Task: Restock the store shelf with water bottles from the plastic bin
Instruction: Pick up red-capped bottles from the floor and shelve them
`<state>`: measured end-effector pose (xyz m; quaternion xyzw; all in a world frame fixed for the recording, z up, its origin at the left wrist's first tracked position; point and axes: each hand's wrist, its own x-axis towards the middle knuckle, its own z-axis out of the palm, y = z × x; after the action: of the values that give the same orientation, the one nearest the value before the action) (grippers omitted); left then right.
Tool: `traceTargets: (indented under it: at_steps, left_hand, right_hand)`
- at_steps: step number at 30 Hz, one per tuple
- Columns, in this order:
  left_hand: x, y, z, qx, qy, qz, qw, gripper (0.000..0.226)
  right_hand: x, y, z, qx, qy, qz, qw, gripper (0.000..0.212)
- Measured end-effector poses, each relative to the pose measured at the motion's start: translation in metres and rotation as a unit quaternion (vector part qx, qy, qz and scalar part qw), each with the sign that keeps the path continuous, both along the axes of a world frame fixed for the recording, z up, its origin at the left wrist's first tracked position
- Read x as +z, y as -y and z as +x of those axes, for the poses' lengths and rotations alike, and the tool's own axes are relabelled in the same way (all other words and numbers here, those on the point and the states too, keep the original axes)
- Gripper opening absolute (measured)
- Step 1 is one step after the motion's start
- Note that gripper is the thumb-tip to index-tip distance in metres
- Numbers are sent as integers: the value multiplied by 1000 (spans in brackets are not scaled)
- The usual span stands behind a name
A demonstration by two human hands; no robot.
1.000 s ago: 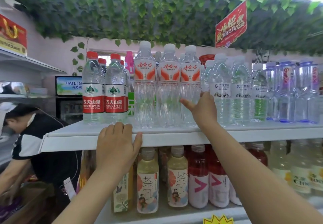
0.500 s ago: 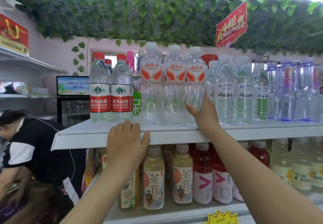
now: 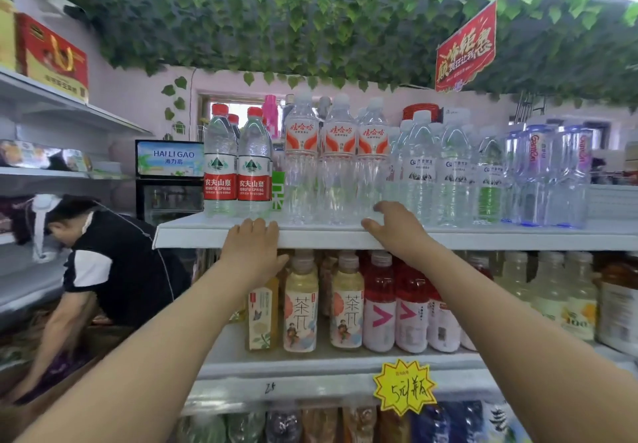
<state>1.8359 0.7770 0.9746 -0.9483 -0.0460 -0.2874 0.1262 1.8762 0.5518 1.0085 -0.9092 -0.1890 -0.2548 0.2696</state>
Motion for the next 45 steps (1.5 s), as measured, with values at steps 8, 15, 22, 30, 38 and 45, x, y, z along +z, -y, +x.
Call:
traceTargets:
  at_steps: [8,15,22,30,38,45]
  left_hand:
    - [-10,54,-102,7,-58,-98,993,55]
    - [-6,112,-195,-13,-67,-109,992,48]
    - [-24,142,-259,-40,-80,-143,986,46]
    - [-89,178,-318,-84,-116,-208,968,46]
    - [-164,200,-352,-91,-166,-240,952,43]
    - [-247,227,-329,-75,-198,-283,936,39]
  right_hand:
    - [-11,61,-90,12,-20,-218,976,56]
    - [-29,110,-158,32,-45,-211,976,59]
    - [-54,148,-223,34,-49,-202,977,57]
    - [-104,189,-297,1,-93,-184,979,51]
    - [-189,216,-327,-31,-157,-160,974,46]
    - [-285,243,-308,-10,-240,-150,959,50]
